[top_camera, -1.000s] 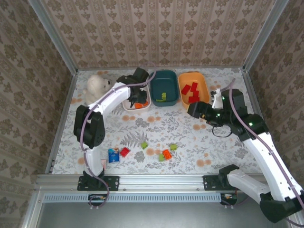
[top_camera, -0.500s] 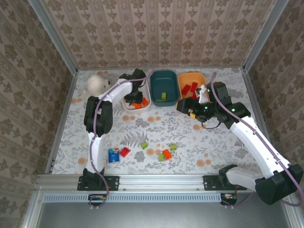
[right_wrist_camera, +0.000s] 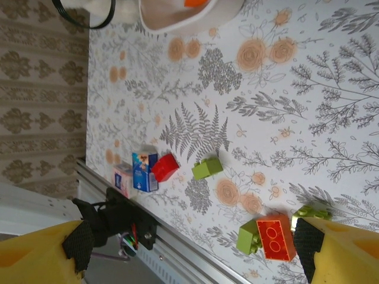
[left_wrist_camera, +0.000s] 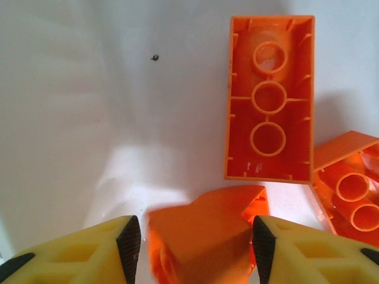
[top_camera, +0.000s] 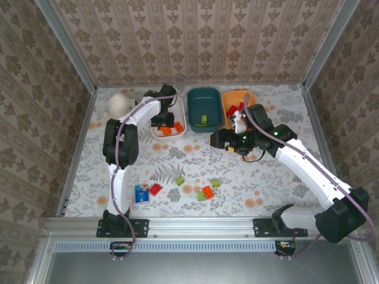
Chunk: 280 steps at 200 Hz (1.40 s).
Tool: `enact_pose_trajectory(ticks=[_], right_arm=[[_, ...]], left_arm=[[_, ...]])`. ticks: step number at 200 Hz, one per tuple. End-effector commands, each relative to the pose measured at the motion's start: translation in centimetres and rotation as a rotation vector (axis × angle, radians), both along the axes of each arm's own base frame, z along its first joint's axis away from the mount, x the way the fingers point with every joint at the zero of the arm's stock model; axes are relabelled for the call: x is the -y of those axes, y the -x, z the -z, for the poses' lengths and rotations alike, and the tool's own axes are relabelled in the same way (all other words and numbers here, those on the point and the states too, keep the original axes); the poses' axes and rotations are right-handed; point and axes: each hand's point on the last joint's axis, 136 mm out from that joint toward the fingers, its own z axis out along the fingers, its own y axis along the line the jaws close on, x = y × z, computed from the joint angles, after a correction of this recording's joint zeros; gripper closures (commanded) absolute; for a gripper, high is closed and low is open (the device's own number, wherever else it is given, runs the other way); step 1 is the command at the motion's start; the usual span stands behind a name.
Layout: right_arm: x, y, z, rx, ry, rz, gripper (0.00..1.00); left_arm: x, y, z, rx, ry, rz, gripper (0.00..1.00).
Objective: Sort the legos into containers by color
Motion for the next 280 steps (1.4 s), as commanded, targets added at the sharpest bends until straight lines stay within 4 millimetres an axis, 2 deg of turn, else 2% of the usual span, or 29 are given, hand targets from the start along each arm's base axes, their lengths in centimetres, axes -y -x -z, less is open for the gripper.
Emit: enact_pose_trajectory(ticks=[1,49,74,96,102,106,120,149,184,207,222,238,280], right_arm=[[-0.4,0.0,-0.4,0.028,0.033,-0.031,0.09],[-0.9,0.4,0.1,0.039,0.065,-0.056,0.1],[-1.6,1.2,1.2,0.068,0.153,-0.134,0.11],[-3.5,2.7,2.9,0.098,0.25,-0.268,0.13],[-4.1,3.2,3.2,0.111,0.269,-0.303,0.13],[-4.8,3.4,4.2,0.098,0.292,-0.335,0.13],[-6.9,4.6,5.7,0.111,0.338,-0.436,0.13],[-10.5,6.2,9.1,0.124,0.435,-0.587,0.12],[-12.6,5.4,13.6,0.069,0.575,-0.61,0.12],[-14.2,5.3,15.5,0.052,0.615,-0.631,0.14],[-14.7,5.1,16.6,0.035,0.648,-0.631,0.16],[-14.5,4.7,17.9,0.005,0.708,-0.618,0.19],[-15.1,4.1,19.6,-0.012,0.741,-0.627,0.32]], left_arm=[[0.0,-0.3,-2.4,0.041,0.029,-0.02,0.42],[0.3,-0.6,-5.9,0.108,0.07,-0.032,0.41],[0.2,-0.2,-8.9,0.162,0.113,-0.065,0.41],[-0.4,1.4,-12.2,0.237,0.186,-0.128,0.41],[-0.8,2.1,-12.8,0.253,0.204,-0.154,0.41],[-1.2,2.6,-13.0,0.259,0.213,-0.173,0.4],[-2.7,4.8,-14.0,0.291,0.255,-0.251,0.4],[-6.2,10.7,-14.0,0.327,0.304,-0.381,0.39],[-9.0,17.6,-13.5,0.378,0.37,-0.464,0.39],[-10.6,21.0,-13.3,0.414,0.404,-0.505,0.39],[-11.4,22.5,-13.2,0.418,0.406,-0.519,0.39],[-11.7,23.5,-13.2,0.414,0.411,-0.524,0.39],[-11.8,24.0,-13.5,0.419,0.431,-0.527,0.4]])
